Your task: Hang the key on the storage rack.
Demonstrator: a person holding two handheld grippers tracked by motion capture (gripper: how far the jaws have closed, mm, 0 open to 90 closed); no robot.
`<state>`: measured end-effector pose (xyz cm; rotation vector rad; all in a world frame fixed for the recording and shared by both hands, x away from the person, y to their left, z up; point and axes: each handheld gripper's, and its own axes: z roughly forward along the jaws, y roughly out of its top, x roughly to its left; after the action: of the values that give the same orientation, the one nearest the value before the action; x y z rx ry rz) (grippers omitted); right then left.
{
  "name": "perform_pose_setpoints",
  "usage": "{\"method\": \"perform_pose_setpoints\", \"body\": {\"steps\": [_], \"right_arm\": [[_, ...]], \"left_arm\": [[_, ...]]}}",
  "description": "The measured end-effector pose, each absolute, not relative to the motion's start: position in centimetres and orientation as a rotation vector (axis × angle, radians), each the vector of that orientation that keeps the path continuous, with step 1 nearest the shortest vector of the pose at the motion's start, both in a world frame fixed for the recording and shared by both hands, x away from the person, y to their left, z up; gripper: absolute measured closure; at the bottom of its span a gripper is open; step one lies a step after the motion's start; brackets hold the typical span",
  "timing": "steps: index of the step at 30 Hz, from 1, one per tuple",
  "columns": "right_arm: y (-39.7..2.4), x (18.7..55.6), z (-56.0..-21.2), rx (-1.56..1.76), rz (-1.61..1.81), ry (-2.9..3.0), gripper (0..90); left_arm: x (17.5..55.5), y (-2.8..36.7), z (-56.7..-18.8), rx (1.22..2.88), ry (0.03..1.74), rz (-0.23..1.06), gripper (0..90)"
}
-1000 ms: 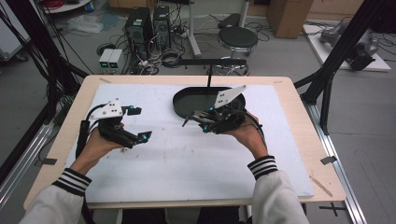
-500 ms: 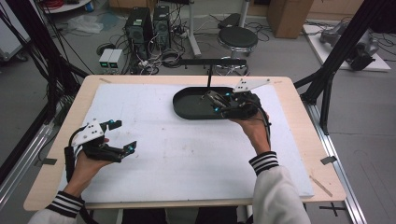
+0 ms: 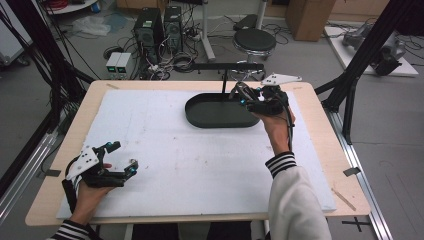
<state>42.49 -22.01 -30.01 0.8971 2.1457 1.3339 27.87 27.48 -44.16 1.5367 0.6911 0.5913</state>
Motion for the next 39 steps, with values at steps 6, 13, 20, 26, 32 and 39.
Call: {"method": "perform_pose_setpoints", "body": {"steps": [6, 13, 20, 26, 32, 39], "right_arm": [[-22.7, 43.4, -30.1, 0.977, 1.327, 2.092, 48.4], [-22.6, 44.1, -29.5, 0.986, 1.305, 2.060, 48.4], [-22.2, 44.9, -29.1, 1.009, 1.289, 2.015, 48.4], [-22.1, 45.6, -29.0, 1.042, 1.293, 1.972, 48.4], [-21.7, 46.1, -29.0, 1.052, 1.288, 1.950, 48.4], [-21.5, 46.8, -28.9, 1.060, 1.277, 1.916, 48.4]], "left_arm": [[27.4, 27.7, -44.9, 1.504, 0.696, 0.619, 1.7], [27.1, 28.0, -45.2, 1.453, 0.704, 0.639, 1.7], [27.0, 27.8, -45.2, 1.446, 0.732, 0.681, 1.7], [26.8, 27.9, -45.3, 1.427, 0.734, 0.696, 1.7], [26.7, 27.9, -45.4, 1.417, 0.729, 0.704, 1.7], [26.7, 28.0, -45.4, 1.412, 0.737, 0.700, 1.7]]}}
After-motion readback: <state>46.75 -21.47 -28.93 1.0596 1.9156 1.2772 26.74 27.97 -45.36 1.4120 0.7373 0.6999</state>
